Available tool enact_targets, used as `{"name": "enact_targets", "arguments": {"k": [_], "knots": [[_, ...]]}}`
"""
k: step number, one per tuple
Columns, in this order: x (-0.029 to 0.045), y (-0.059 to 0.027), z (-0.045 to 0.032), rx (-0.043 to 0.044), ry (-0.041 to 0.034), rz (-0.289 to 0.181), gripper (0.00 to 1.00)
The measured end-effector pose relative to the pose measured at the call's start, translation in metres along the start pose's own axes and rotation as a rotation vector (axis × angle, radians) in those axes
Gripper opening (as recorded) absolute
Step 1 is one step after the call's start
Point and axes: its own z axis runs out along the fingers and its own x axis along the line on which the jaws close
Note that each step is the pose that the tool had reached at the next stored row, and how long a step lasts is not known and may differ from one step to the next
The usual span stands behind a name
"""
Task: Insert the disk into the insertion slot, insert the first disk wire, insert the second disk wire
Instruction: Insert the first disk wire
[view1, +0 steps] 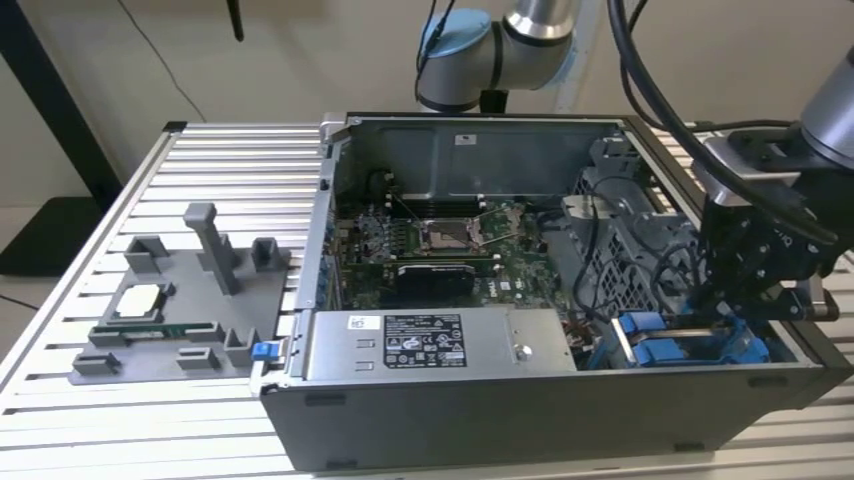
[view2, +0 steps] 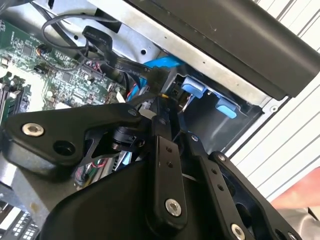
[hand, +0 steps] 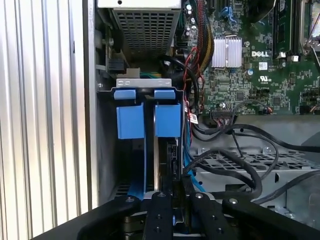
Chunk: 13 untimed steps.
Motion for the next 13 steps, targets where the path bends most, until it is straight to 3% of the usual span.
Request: {"name": "enact_targets", "arguments": {"k": [3, 4, 13], "knots": [[0.0, 0.0, -0.0003, 0.0, -0.0008, 0.0, 0.0], [-0.0001, 0.0, -0.0019, 0.0, -0.0007, 0.0, 1.0], [-0.0014, 0.0004, -0.0183, 0.0002, -0.0001, 0.001, 1.0]]}}
